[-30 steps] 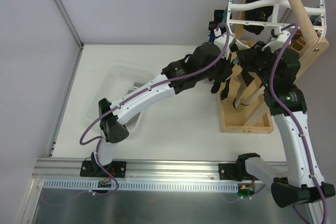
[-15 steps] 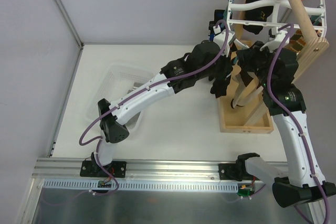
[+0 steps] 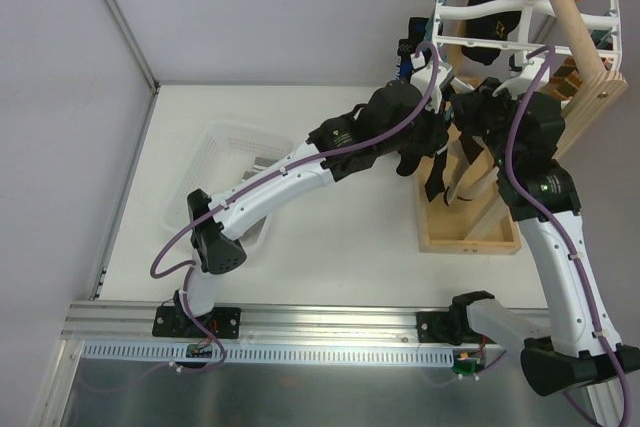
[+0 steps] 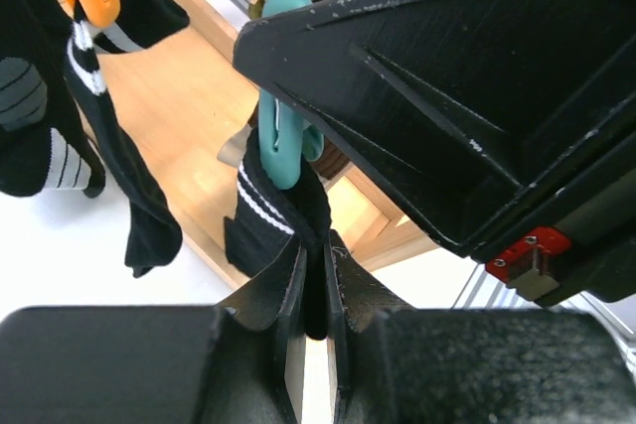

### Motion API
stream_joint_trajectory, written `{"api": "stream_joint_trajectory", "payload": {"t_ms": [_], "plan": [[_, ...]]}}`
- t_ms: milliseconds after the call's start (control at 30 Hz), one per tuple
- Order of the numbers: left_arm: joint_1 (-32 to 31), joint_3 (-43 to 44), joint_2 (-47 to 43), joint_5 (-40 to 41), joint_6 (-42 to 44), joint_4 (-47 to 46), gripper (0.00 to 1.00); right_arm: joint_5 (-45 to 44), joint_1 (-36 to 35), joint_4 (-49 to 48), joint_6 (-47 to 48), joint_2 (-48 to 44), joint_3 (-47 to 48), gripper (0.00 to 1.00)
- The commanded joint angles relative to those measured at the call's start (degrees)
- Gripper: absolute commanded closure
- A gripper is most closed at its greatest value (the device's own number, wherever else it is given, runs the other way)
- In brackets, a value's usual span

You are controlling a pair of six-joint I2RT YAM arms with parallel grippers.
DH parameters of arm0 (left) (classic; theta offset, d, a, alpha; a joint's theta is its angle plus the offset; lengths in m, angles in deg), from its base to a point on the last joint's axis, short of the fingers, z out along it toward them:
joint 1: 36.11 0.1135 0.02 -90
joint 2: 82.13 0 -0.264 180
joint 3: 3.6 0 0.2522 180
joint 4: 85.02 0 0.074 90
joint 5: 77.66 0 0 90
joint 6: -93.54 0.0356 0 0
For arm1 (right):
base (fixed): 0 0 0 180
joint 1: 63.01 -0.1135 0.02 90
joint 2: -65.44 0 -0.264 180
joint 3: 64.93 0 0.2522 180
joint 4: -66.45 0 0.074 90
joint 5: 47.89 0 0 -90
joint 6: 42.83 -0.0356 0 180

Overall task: Clip the socks to the hanger
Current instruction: Clamp the sock onto the hanger.

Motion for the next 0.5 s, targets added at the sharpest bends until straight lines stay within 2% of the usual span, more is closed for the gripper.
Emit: {"api": "stream_joint_trajectory", "payload": {"t_ms": [0, 467], "plan": [[-0.47, 2.04, -0.59, -0.43, -1.04, -0.79, 1.00, -1.07, -0.54, -6.06, 1.37, 0.37, 0.05, 0.99], [0.23, 4.76, 0.12, -3.15, -2.71, -0.79, 1.00, -2.12, -1.51, -7.29, 3.57, -1.13, -1.36, 0.99]]}}
